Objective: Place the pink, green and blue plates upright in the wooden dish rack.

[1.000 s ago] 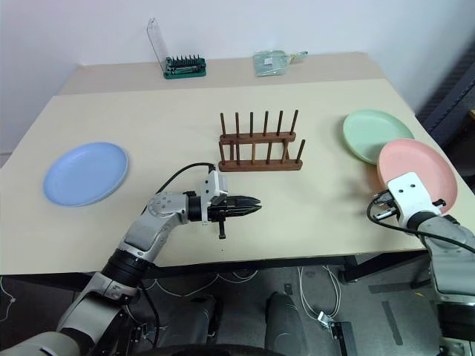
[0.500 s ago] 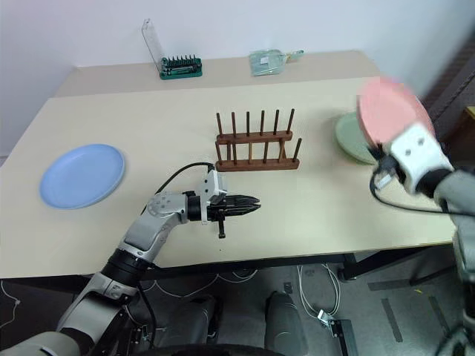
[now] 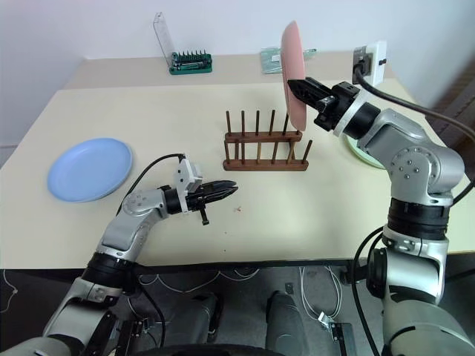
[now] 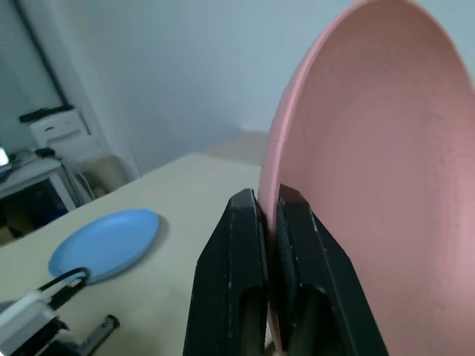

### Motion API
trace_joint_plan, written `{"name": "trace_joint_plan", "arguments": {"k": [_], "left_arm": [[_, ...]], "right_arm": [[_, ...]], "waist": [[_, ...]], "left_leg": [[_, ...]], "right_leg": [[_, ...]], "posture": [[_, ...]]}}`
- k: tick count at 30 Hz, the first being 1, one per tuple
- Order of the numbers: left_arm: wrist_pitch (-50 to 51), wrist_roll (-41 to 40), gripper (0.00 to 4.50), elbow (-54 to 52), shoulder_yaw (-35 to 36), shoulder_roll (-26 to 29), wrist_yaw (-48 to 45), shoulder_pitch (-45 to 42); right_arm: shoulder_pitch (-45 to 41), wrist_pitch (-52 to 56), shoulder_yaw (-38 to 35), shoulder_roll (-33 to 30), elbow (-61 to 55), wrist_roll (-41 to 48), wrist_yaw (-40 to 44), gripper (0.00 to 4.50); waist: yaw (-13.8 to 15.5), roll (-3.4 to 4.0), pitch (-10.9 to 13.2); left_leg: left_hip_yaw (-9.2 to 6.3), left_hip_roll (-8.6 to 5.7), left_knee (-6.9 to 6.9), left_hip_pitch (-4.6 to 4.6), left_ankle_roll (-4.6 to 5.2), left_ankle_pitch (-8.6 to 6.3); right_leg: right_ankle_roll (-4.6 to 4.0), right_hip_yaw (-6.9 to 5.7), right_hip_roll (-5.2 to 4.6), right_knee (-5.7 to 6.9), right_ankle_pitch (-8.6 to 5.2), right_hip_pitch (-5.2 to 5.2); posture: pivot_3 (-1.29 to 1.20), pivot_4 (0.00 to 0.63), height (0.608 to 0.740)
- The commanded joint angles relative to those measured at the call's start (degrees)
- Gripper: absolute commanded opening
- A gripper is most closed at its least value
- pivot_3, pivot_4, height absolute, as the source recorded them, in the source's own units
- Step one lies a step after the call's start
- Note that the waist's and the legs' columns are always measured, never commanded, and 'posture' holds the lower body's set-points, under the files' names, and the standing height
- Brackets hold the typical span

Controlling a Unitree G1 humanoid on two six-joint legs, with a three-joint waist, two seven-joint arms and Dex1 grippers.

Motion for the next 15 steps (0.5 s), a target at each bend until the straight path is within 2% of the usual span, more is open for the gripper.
{"name": "trace_joint_plan", "arguments": {"k": [1,11,12,13,15], "left_arm": [[0.08,-1.06,0.48,-3.17,1.52,0.59,1.03,1.0],[-0.08,-0.94,0.48,-3.0,0.79,-0.03,1.7,0.82],[-0.13,-0.9,0.48,-2.81,0.75,-0.05,1.6,0.71],[-0.16,-0.8,0.48,-2.74,0.65,-0.02,1.51,0.62],[-0.12,-0.79,0.48,-2.75,0.56,0.02,1.38,0.56]], "right_arm": [[-2.2,-0.03,-2.45,-0.02,1.13,1.59,0.01,0.05],[-4.79,4.3,-7.92,2.05,11.05,5.27,-6.19,0.05],[-4.8,4.08,-8.01,2.27,11.65,5.04,-6.59,0.68],[-4.67,3.55,-7.62,2.28,11.75,4.38,-6.59,0.96],[-4.55,2.33,-7.13,2.32,11.89,3.14,-6.88,2.0]], "waist": [[-0.13,0.01,0.0],[-0.36,0.02,0.0],[-0.35,0.02,0.0],[-0.38,0.02,0.0],[-0.66,0.03,0.0]], "left_leg": [[0.0,0.01,-0.02,0.0,0.0,0.0],[0.06,0.02,0.02,-0.01,0.0,0.01],[0.06,0.02,0.02,-0.01,0.0,0.01],[0.06,0.02,0.01,-0.01,0.0,0.01],[0.09,0.02,0.0,-0.02,0.0,0.01]], "right_leg": [[0.0,0.0,0.02,0.04,0.0,-0.05],[-0.03,0.02,0.03,0.09,0.02,-0.07],[-0.03,0.02,0.03,0.08,0.02,-0.07],[-0.03,0.01,0.03,0.09,0.02,-0.07],[-0.03,0.02,0.03,0.08,0.02,-0.07]], "posture": [[0.0,0.15,0.74],[0.0,0.15,0.74],[0.0,0.15,0.74],[0.0,0.15,0.74],[0.0,0.15,0.74]]}}
